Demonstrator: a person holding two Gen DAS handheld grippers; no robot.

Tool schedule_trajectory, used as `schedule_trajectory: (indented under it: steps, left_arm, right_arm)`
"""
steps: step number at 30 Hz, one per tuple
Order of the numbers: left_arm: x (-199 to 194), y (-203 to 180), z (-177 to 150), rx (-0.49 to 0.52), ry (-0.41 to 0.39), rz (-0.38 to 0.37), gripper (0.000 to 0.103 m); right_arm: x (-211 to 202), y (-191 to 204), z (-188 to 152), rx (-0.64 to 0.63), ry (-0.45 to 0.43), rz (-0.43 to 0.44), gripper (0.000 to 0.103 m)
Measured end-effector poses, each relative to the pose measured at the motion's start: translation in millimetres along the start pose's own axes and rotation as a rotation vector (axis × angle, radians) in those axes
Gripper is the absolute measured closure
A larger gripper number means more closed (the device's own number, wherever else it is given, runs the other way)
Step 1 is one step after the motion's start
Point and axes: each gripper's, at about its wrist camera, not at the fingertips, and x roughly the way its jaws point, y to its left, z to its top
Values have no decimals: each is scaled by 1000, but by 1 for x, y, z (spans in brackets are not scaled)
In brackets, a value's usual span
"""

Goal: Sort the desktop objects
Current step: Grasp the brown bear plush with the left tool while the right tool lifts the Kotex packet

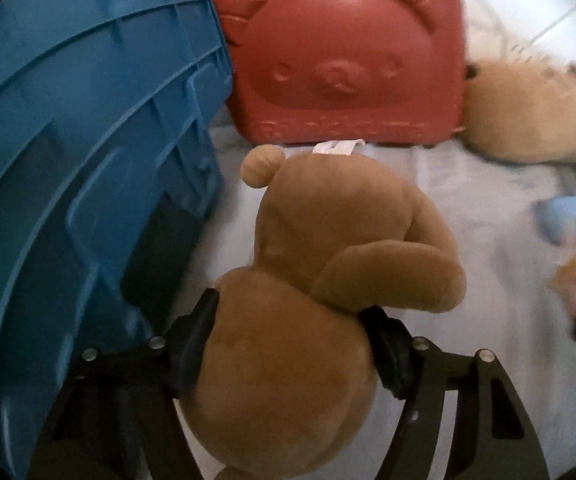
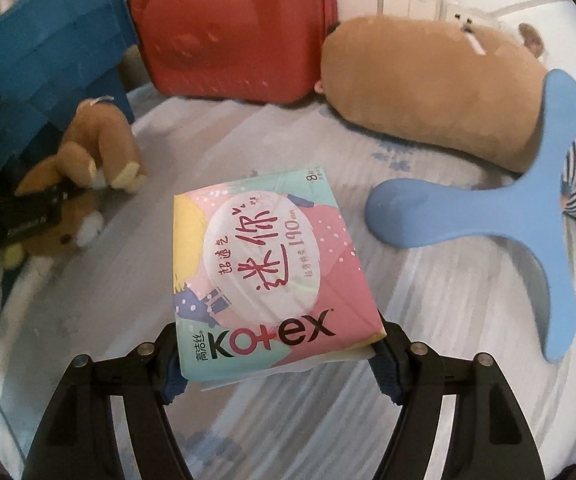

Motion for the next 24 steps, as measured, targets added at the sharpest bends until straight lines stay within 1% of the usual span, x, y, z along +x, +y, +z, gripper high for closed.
schedule_trajectory:
  steps: [4, 8, 12, 14, 15, 16, 19, 20, 21, 22, 23, 24]
  left_arm:
    - [-36, -2, -16, -41, -17, -110, 38]
    - [-69, 0, -23, -67, -33, -158, 42]
    - [-108, 2, -23, -79, -83, -174, 52]
    - [-133, 4, -22, -76, -113, -186, 64]
    - [-144, 7, -21, -73, -122, -194, 73]
    - [-153, 9, -22, -74, -126, -199, 78]
    - [-170, 17, -27, -90, -122, -203, 78]
    - [-171, 18, -30, -95, -115, -199, 77]
    - [-167, 19, -35, -100, -102, -191, 62]
    - [-162, 20, -40, -105, -88, -182, 32]
    - [-158, 20, -45, -110, -75, -174, 21]
    - [-154, 21, -49, -116, -61, -166, 16]
  right_arm:
    - [-25, 6, -6, 9, -27, 3, 30]
    - [-54, 11, -10, 6, -59, -3, 30]
    - [-87, 21, -12, -9, -98, -4, 30]
    - [-106, 28, -12, -20, -121, -2, 30]
    - [-115, 31, -12, -26, -132, -1, 30]
    - [-124, 34, -12, -32, -143, -1, 30]
    - [-146, 46, -14, -44, -157, 2, 30]
    - [-150, 49, -17, -44, -156, 7, 30]
    - [-151, 51, -20, -45, -151, 14, 30]
    - [-153, 53, -24, -44, -144, 18, 30]
    - [-152, 54, -28, -43, -135, 22, 30]
    - [-150, 54, -33, -42, -125, 27, 30]
